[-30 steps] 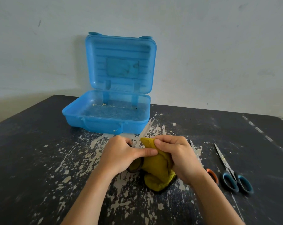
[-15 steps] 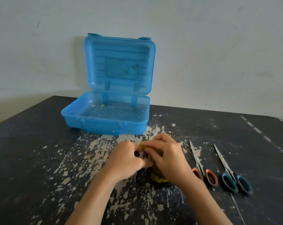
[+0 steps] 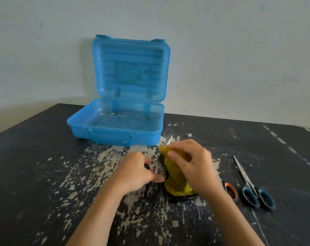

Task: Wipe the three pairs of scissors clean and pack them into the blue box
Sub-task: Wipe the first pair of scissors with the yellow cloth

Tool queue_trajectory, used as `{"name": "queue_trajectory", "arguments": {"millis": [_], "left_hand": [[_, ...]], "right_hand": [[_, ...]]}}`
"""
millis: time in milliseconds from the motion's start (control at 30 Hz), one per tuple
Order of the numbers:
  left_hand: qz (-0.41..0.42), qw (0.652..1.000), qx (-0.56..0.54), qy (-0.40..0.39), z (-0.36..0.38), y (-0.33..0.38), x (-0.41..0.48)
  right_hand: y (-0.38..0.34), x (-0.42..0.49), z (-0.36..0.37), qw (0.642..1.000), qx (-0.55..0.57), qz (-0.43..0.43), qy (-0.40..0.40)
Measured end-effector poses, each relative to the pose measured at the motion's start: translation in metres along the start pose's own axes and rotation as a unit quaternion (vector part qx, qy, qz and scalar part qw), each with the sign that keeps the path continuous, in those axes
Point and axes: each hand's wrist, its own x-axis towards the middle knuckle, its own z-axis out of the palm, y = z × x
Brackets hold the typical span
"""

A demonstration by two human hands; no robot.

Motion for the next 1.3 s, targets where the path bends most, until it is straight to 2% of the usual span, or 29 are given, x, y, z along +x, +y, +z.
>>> {"name": "queue_trajectory", "arguments": {"millis": [67,100,200,300,433,533,600,700,767,900,1000,1067,1133,1233,1300], "left_hand": [[0.001,1.0,-0.03,-0.006,0.001,-0.001,0.001],[0.007,0.999,-0.031,-0.002,0.002,-0.001,0.001],[0.025,0.999,-0.029,0.026,0.001,0.001,0.0],[0.027,0.999,-0.005,0.036,0.003,0.005,0.0],[0.021,1.0,0.021,-0.002,0.008,0.007,-0.001],[0.002,1.0,0.005,-0.005,0.008,0.005,-0.001],[-0.01,1.0,-0.013,0.003,0.006,0.003,0.0],[-0.005,1.0,-0.027,0.014,0.002,0.004,0.0],[0.011,0.999,-0.032,0.014,0.0,0.006,-0.002],[0.037,0.998,-0.06,-0.008,0.002,0.007,-0.004],[0.044,0.998,-0.044,-0.019,0.006,0.008,-0.004],[0.03,0.998,-0.054,-0.01,0.005,0.006,-0.001],[0.017,0.998,-0.062,0.005,0.004,0.004,0.0],[0.015,0.996,-0.08,0.022,0.003,0.005,0.0],[0.013,0.995,-0.091,0.03,0.001,0.004,0.0]], "right_hand": [[-0.004,-0.005,0.011,0.994,-0.02,-0.042,-0.097],[-0.002,-0.007,0.016,0.992,-0.039,-0.066,-0.103],[0.007,-0.005,0.025,0.991,-0.066,-0.113,-0.016],[0.014,-0.001,0.026,0.984,-0.106,-0.12,0.072],[0.029,0.007,0.017,0.973,-0.167,-0.061,0.15],[0.031,0.007,0.007,0.974,-0.14,-0.019,0.179],[0.025,0.005,0.006,0.979,-0.106,-0.053,0.164],[0.015,-0.001,0.016,0.984,-0.084,-0.131,0.085],[0.016,-0.001,0.022,0.98,-0.099,-0.149,0.088],[0.029,0.008,0.013,0.97,-0.138,-0.09,0.176],[0.034,0.009,0.002,0.978,-0.107,0.044,0.171],[0.03,0.006,-0.001,0.98,-0.071,0.061,0.174],[0.017,0.004,-0.001,0.989,-0.055,0.007,0.139],[0.0,-0.004,0.013,0.996,-0.054,-0.068,-0.002],[-0.001,-0.005,0.017,0.994,-0.048,-0.082,-0.06]]}}
